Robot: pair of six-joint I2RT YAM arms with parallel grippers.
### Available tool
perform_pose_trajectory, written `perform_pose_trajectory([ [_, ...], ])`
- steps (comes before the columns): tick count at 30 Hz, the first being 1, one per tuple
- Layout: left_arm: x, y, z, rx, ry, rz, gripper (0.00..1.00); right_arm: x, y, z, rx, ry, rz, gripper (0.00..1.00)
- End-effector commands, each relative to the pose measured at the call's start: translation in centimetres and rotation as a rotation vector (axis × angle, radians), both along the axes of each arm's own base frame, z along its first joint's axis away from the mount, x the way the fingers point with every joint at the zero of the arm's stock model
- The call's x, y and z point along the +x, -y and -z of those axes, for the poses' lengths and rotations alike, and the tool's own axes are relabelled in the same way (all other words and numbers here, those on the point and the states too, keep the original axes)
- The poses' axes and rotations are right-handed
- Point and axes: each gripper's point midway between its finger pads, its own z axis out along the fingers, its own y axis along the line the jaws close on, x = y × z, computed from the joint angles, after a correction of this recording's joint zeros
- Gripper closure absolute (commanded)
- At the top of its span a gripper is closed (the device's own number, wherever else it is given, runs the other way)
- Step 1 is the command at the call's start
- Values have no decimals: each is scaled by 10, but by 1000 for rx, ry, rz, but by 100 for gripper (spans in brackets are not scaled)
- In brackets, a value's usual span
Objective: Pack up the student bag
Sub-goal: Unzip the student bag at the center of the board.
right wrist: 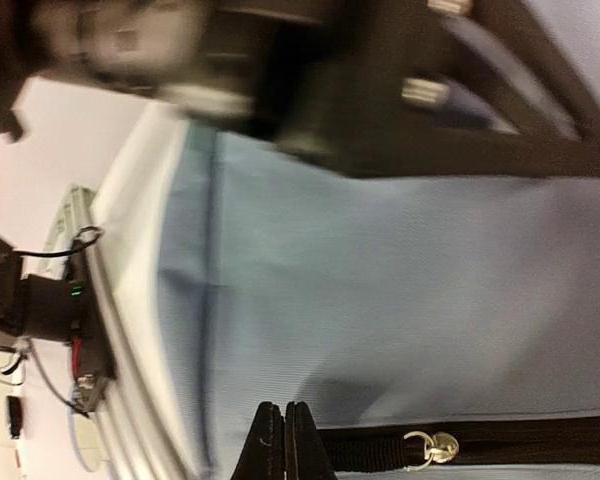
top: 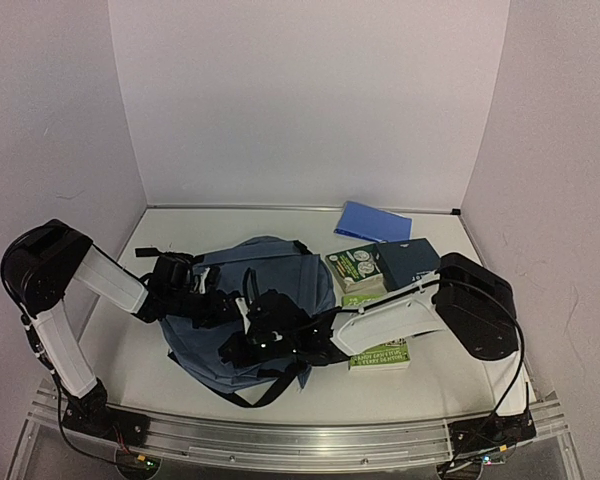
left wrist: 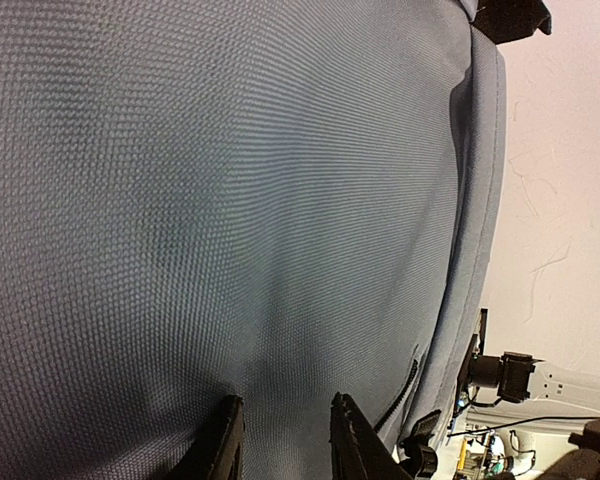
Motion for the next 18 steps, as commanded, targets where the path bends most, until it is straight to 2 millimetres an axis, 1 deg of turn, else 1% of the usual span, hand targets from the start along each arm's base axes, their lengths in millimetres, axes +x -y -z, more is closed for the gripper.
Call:
perform_pose_trajectory([
  [1,-10,-9,28,65,-69,-24,74,-35,-38,-43,134,1,-113,100],
  [6,-7,-8,27,60,-67,-31,74,-57,-49,-61,171,11,-164,100],
  [8,-6,-8,26,57,-64,-32,74,-58,-47,-65,173,12,-157,100],
  [11,-6,-6,20,45,-50,-23,73,-48,-33,-76,162,45,-90,99],
  [12,-6,-5,16,38,-39,-14,72,-41,-25,-76,140,64,-43,91],
  [14,-8,-4,7,29,-13,5,68,-24,-5,-82,86,94,67,60],
  [15,-8,-3,1,28,8,17,64,-14,9,-75,37,98,132,48],
  [16,-10,-2,-4,32,25,27,61,-2,24,-75,5,104,201,40],
  [17,-10,-3,-10,47,54,38,58,7,38,-69,-33,98,260,34],
  [18,-12,-4,-17,64,74,48,54,15,58,-57,-87,86,317,29],
])
